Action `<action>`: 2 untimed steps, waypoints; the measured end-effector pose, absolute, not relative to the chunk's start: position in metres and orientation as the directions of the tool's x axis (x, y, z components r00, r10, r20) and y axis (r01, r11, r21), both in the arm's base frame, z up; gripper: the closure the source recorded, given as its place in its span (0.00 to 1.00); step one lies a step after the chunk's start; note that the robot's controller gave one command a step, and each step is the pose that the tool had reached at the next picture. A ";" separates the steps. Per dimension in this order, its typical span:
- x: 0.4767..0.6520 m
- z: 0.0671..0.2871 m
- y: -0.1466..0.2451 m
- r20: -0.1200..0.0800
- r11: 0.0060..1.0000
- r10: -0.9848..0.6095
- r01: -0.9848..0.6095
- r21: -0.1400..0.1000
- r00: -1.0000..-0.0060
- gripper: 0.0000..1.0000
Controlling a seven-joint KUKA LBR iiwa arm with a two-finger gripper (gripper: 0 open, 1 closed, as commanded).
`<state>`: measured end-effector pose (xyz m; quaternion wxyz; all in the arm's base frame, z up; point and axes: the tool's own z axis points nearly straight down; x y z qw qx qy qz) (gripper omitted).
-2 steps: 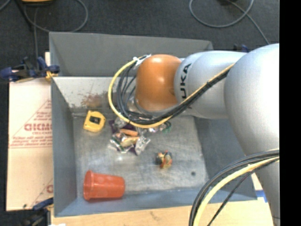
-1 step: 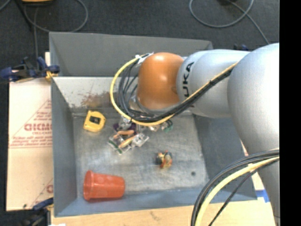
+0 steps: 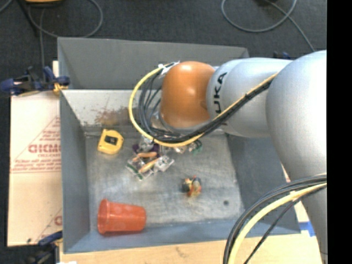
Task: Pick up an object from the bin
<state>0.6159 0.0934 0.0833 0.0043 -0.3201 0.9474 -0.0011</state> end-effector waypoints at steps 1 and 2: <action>0.616 0.084 0.093 -0.008 0.796 -0.606 -0.606 -0.005 -0.796 1.00; 0.614 0.090 0.093 -0.003 0.796 -0.605 -0.605 -0.001 -0.796 1.00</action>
Offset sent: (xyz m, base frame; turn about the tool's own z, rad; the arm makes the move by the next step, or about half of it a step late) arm 0.0000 0.0001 0.0496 0.0000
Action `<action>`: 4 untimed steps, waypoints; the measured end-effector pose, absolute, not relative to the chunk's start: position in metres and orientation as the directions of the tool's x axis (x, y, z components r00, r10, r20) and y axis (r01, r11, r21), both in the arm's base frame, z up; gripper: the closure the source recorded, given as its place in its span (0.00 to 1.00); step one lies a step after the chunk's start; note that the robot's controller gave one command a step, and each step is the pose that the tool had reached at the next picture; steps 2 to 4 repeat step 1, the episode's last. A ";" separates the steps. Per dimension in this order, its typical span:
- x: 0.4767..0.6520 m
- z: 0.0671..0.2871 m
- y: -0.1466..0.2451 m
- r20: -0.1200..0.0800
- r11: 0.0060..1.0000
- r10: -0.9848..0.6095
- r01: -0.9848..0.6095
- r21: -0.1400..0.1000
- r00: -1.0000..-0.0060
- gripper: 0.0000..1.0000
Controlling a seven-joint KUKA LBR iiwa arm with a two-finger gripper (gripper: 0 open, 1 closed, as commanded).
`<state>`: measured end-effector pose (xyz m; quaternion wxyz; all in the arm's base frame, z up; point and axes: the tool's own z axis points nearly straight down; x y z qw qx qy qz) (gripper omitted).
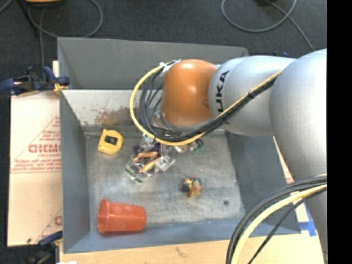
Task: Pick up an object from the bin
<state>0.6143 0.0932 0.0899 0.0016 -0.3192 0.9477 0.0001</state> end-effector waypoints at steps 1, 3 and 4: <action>0.614 0.104 0.093 0.000 0.796 -0.605 -0.605 0.000 -0.796 1.00; 0.614 0.104 0.093 0.000 0.796 -0.605 -0.605 0.000 -0.796 1.00; 0.614 0.104 0.093 0.000 0.796 -0.605 -0.605 0.000 -0.796 1.00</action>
Offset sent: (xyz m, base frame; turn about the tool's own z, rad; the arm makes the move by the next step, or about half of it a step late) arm 0.0001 0.0000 0.0002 0.0000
